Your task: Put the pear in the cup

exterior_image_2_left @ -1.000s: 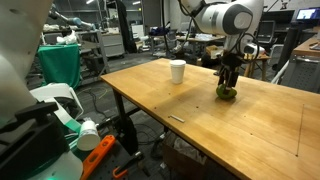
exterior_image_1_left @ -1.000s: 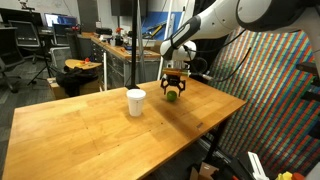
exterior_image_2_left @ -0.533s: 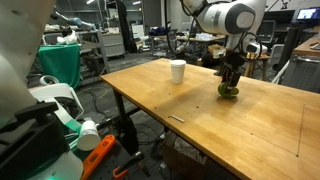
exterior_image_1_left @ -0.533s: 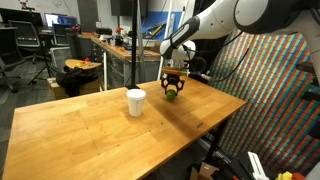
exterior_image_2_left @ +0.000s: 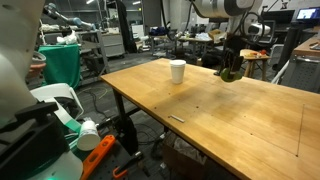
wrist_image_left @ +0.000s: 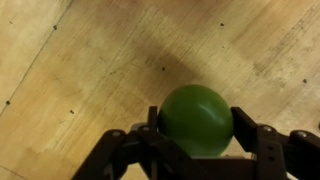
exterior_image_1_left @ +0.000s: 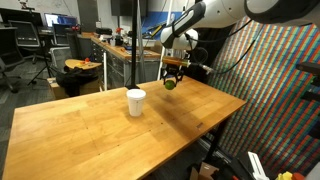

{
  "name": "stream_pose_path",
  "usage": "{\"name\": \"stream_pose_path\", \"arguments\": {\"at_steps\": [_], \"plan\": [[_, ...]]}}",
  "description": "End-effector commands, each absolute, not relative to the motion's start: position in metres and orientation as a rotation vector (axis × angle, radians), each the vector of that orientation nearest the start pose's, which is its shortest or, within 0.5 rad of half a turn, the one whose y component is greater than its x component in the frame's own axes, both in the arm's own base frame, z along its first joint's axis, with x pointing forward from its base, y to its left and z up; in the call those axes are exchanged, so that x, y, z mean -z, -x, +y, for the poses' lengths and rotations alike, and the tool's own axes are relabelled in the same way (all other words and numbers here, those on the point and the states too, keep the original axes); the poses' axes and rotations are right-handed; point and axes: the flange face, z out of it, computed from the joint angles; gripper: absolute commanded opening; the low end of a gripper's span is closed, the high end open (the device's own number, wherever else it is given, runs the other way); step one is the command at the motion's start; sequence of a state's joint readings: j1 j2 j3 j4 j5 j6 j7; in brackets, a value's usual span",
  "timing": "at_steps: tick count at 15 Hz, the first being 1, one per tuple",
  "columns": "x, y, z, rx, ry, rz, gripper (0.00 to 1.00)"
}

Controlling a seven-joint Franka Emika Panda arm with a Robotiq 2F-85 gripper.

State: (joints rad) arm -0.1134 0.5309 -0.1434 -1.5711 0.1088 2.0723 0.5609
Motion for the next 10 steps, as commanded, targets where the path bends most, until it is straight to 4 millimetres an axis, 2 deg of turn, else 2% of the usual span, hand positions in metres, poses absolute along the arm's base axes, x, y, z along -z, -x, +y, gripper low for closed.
{"name": "stream_pose_path", "arguments": {"at_steps": [1,3,5,8,10], "plan": [[-0.39,-0.654,-0.133,0.061,2.869,1.208,0.48],[-0.416,-0.645,-0.114,0.114,2.899,1.148,0.48],[-0.435,-0.633,-0.092,0.148,2.947,1.081,0.48],[-0.458,-0.611,-0.055,0.194,3.024,0.953,0.48],[-0.467,-0.596,-0.026,0.22,3.075,0.85,0.48]]}}
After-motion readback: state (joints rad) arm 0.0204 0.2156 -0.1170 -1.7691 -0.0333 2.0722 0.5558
